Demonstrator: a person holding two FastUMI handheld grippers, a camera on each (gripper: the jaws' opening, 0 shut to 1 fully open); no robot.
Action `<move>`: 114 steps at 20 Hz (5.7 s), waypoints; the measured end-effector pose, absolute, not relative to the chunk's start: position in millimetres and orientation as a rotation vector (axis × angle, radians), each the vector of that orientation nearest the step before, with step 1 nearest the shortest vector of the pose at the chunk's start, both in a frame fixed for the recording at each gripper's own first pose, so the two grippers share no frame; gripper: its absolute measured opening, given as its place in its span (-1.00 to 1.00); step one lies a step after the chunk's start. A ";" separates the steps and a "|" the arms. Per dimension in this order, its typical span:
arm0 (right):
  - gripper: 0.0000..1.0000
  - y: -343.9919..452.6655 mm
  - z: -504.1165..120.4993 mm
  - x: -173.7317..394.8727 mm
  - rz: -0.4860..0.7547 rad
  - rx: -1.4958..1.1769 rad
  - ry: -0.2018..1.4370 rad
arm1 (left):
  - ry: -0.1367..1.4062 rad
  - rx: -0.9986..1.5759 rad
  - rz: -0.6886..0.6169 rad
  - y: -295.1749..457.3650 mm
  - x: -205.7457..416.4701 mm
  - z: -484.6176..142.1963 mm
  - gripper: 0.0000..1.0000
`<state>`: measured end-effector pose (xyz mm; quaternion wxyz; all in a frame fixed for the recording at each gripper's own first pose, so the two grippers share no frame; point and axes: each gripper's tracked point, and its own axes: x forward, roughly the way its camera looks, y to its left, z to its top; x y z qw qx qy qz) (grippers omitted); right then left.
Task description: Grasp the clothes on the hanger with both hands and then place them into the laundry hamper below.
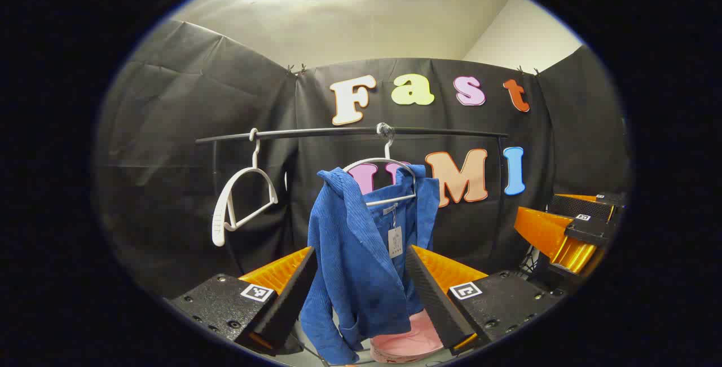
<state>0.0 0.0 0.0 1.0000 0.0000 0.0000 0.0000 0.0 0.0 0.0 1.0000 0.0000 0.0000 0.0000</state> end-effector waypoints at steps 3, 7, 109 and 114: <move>0.96 0.9 -0.2 -0.7 -0.002 -0.001 -0.001 | -0.002 -0.006 -0.001 1.0 -0.7 -0.1 0.96; 0.94 -0.4 -2.2 -2.6 -0.007 -0.007 0.001 | -0.006 -0.007 -0.010 -1.0 1.2 0.4 0.96; -0.84 14.9 -101.4 405.1 0.154 -0.049 0.212 | -0.150 -0.355 0.080 100.4 84.5 76.2 -0.95; -0.84 17.6 -105.7 406.9 0.158 -0.033 0.214 | -0.122 -0.579 -0.060 88.9 76.3 82.1 -0.95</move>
